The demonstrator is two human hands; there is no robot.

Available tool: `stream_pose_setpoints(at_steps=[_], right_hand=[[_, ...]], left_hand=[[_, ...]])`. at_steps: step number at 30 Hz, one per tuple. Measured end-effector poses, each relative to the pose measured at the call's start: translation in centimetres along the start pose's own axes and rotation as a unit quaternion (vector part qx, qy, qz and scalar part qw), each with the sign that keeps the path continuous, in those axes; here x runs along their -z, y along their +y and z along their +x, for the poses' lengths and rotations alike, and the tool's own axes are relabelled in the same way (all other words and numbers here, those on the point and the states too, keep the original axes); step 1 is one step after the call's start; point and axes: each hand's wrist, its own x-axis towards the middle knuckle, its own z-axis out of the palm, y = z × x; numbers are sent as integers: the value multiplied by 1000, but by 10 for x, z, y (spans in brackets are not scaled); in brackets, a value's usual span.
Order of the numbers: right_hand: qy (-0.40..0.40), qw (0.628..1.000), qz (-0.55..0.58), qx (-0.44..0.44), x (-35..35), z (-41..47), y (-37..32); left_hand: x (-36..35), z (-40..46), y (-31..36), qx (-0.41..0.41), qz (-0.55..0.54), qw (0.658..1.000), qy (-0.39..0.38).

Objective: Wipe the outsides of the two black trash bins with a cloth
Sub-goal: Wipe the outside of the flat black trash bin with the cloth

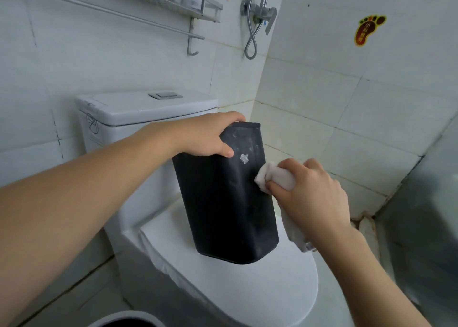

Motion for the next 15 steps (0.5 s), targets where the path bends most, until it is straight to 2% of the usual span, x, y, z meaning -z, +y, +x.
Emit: stream_pose_setpoints(at_steps=[6, 10, 15], right_hand=[[28, 999, 10, 22, 18, 27, -18], [20, 1000, 14, 19, 20, 42, -31], [10, 999, -21, 39, 18, 21, -30]], left_hand=[[0, -4, 7, -25, -27, 999, -15], [-1, -5, 9, -37, -31, 999, -20], [2, -6, 7, -31, -27, 999, -29]])
